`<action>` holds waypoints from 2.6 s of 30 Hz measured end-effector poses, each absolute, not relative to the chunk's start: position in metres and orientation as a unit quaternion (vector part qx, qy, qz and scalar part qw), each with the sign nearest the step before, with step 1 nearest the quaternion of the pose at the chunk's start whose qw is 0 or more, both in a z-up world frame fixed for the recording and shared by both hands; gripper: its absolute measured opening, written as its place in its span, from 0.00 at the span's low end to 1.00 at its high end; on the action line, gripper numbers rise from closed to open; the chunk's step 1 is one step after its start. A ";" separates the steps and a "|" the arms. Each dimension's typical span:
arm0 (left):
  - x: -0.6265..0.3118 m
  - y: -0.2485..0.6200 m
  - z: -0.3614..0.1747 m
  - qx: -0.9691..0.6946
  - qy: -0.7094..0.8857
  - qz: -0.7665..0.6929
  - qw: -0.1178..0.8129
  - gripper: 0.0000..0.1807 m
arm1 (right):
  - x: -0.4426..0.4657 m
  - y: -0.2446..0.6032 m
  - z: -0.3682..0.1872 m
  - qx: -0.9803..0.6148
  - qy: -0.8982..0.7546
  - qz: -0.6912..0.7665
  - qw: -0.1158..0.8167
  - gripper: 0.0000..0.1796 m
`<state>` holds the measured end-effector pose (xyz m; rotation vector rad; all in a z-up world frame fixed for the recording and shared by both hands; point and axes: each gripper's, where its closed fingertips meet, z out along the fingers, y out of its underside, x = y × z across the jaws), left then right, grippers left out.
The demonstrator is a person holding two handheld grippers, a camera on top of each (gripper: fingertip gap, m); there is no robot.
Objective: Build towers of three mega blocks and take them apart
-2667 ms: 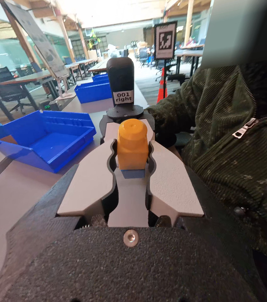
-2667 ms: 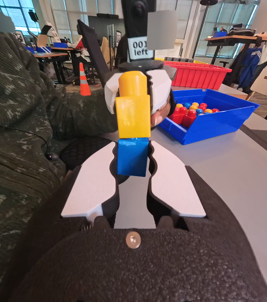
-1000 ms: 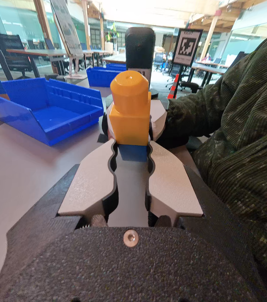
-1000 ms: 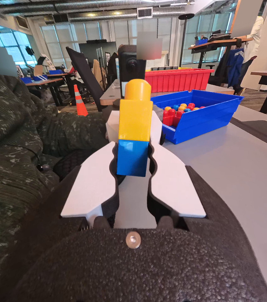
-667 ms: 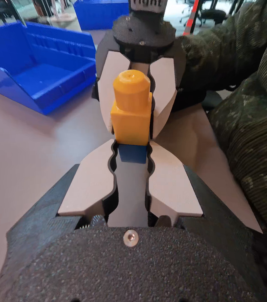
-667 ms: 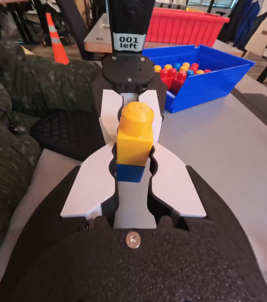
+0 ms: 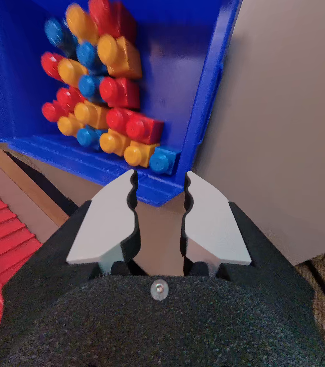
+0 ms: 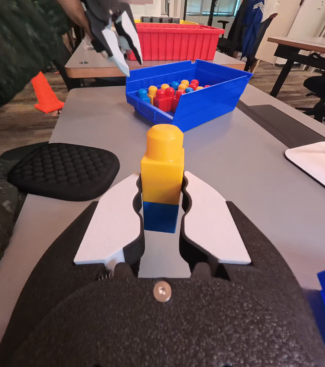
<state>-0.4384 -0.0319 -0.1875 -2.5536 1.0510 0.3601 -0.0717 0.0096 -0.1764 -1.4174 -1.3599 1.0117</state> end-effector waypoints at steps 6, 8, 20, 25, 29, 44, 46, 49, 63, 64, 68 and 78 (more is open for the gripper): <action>-0.463 -0.036 -0.230 -0.889 0.428 0.159 0.036 0.25 | -0.073 0.008 -0.183 -0.583 -0.550 0.415 0.431 0.21; -0.471 -0.030 -0.234 -0.881 0.436 0.184 0.018 0.23 | -0.073 0.009 -0.185 -0.587 -0.549 0.416 0.427 0.21; -0.469 -0.024 -0.214 -0.864 0.464 0.187 0.057 0.00 | -0.069 0.011 -0.185 -0.590 -0.547 0.412 0.426 0.21; -0.458 -0.019 -0.213 -0.853 0.493 0.159 0.054 0.08 | -0.070 0.012 -0.189 -0.595 -0.546 0.415 0.419 0.21; -0.460 -0.016 -0.227 -0.848 0.510 0.145 -0.011 0.19 | -0.070 0.012 -0.190 -0.596 -0.548 0.413 0.417 0.21; -0.430 0.011 -0.171 -0.854 0.493 0.139 0.091 0.15 | -0.066 0.018 -0.189 -0.601 -0.538 0.411 0.426 0.21; -0.395 0.023 -0.136 -0.842 0.487 0.117 0.199 0.15 | -0.065 0.021 -0.190 -0.604 -0.537 0.401 0.431 0.21; -0.319 0.018 -0.099 -0.810 0.492 0.021 0.319 0.15 | -0.065 0.023 -0.193 -0.606 -0.541 0.391 0.433 0.21; -0.103 0.002 -0.192 -0.699 0.548 -0.235 0.394 0.15 | -0.064 0.019 -0.247 -0.588 -0.664 0.214 0.408 0.20; -0.104 0.002 -0.193 -0.700 0.551 -0.234 0.391 0.15 | -0.064 0.018 -0.248 -0.588 -0.665 0.220 0.404 0.20; -0.104 -0.002 -0.194 -0.692 0.560 -0.236 0.389 0.15 | -0.064 0.014 -0.248 -0.584 -0.674 0.211 0.399 0.20; -0.100 -0.019 -0.174 -0.626 0.599 -0.246 0.435 0.15 | -0.074 -0.007 -0.235 -0.568 -0.661 0.296 0.391 0.20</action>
